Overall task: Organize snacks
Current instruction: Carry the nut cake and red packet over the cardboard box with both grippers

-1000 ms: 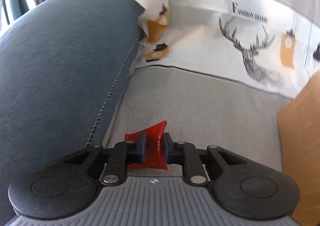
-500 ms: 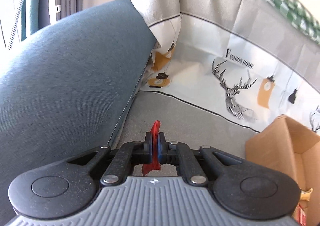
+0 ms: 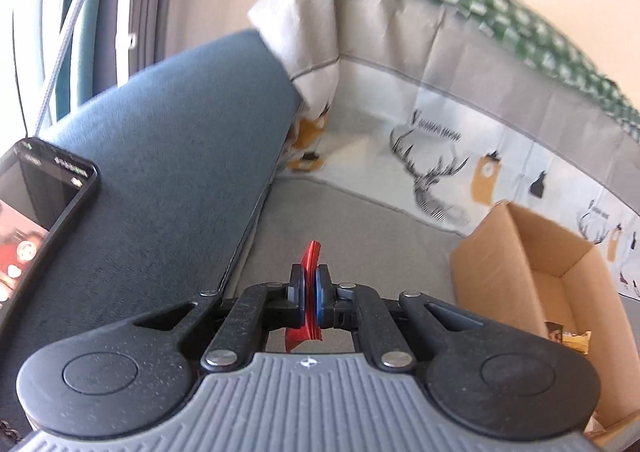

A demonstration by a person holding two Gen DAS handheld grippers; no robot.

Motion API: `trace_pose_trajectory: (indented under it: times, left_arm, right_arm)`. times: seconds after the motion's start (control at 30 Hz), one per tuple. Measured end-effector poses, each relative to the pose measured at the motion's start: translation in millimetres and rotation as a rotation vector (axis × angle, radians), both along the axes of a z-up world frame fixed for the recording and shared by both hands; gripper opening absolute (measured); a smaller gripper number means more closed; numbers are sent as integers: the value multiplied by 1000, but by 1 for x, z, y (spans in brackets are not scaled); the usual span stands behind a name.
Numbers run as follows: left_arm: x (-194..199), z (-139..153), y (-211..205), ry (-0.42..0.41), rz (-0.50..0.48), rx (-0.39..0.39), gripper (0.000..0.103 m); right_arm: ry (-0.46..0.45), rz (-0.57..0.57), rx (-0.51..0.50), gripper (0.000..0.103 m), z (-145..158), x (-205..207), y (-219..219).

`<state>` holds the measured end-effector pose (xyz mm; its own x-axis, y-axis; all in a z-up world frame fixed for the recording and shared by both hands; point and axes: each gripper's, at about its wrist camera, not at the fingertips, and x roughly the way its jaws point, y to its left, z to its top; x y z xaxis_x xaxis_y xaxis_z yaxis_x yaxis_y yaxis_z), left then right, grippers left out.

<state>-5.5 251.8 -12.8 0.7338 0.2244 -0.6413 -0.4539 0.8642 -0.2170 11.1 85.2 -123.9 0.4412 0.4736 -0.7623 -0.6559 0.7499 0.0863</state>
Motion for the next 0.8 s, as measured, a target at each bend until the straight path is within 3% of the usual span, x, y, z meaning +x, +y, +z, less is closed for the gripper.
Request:
trace_pose_trajectory:
  times: [0.13, 0.2, 0.37, 0.8]
  left_arm:
    - [-4, 2, -5, -2, -28, 18, 5]
    - [-3, 2, -6, 5, -35, 27, 5]
    - [-7, 6, 1, -20, -17, -6, 5]
    - [-6, 20, -3, -53, -26, -28, 5]
  right_arm:
    - [10, 4, -38, 95, -12, 1, 14]
    - [26, 7, -32, 84, -15, 4, 19]
    - [-18, -22, -36, 80, -8, -1, 17]
    - [-279, -47, 222, 80, 107, -16, -61]
